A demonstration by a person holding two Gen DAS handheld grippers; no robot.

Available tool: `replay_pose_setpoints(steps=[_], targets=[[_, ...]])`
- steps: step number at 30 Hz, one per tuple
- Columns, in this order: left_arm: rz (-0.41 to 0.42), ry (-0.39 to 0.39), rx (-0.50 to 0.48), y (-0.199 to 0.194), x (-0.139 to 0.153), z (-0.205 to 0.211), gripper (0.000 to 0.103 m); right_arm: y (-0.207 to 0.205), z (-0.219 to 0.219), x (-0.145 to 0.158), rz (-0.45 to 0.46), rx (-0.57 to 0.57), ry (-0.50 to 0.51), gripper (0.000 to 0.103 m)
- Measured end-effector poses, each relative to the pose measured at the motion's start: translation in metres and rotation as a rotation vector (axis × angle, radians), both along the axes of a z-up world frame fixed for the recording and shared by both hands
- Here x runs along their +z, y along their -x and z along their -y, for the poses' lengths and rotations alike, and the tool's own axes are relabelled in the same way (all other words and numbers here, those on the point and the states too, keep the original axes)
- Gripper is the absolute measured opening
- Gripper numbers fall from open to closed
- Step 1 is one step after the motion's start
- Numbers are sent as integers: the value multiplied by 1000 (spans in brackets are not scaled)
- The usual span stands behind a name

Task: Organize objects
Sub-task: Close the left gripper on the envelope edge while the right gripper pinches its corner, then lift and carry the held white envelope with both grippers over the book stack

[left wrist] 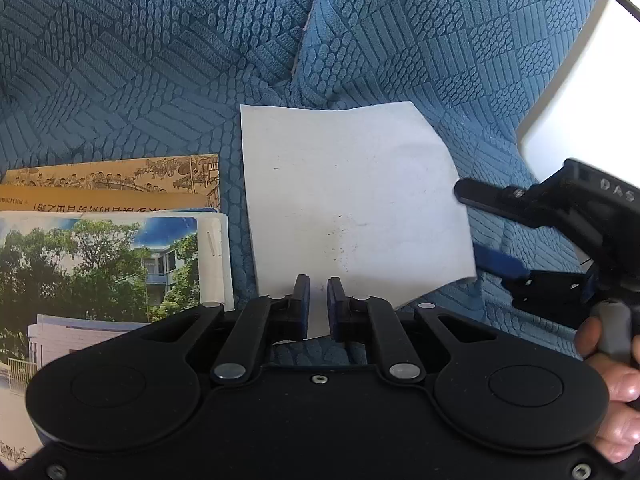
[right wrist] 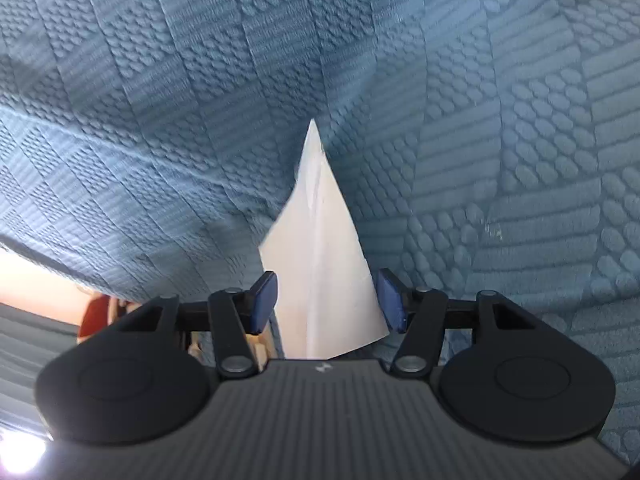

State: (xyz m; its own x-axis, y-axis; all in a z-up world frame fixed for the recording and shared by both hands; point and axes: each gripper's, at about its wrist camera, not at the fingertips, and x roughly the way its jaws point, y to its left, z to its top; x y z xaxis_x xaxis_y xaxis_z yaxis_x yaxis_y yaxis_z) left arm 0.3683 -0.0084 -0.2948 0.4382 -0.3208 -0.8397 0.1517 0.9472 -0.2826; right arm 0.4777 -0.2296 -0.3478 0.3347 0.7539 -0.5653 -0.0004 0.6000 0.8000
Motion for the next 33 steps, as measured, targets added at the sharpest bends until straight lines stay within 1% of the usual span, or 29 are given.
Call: replay_pose_setpoints(steps=[2,4,6,9,11,13,14,16,19,20,22,26,28,31,33], targets=[[-4,5,4,0,0,-2,9,3,-6,-2,6,17,40,55],[-8,10,8,-1,-1,-3,8,5,-12,-2,16,38,83,44],[-10,9,11,-1,-2,-4,7,8,-15,-4,21,40,119,37],[-12,18,10,-2,-3,-5,7,12,-17,-4,28,41,131,33],[-15,48,21,-2,-1,-9,7,14,-19,-4,32,39,131,31],[-36,111,44,-1,3,-16,12,19,-13,-5,33,33,108,30],[-54,154,61,-1,4,-21,18,18,-13,-5,34,29,100,30],[-96,260,94,2,6,-31,33,19,-12,-4,35,24,90,30],[-139,437,118,10,7,-43,43,20,-10,-6,20,12,73,30],[-159,481,124,11,6,-44,44,20,-9,-6,16,9,70,30],[-207,567,131,12,-1,-43,51,20,-8,-5,12,1,62,30],[-319,692,155,8,-24,-36,52,23,-3,-2,8,-15,49,29],[-354,732,179,6,-35,-34,52,23,0,-2,-4,-26,42,29],[-368,758,216,3,-47,-34,52,25,7,-1,-10,-40,35,28],[-362,797,243,2,-50,-37,52,25,10,-1,-8,-45,32,27]])
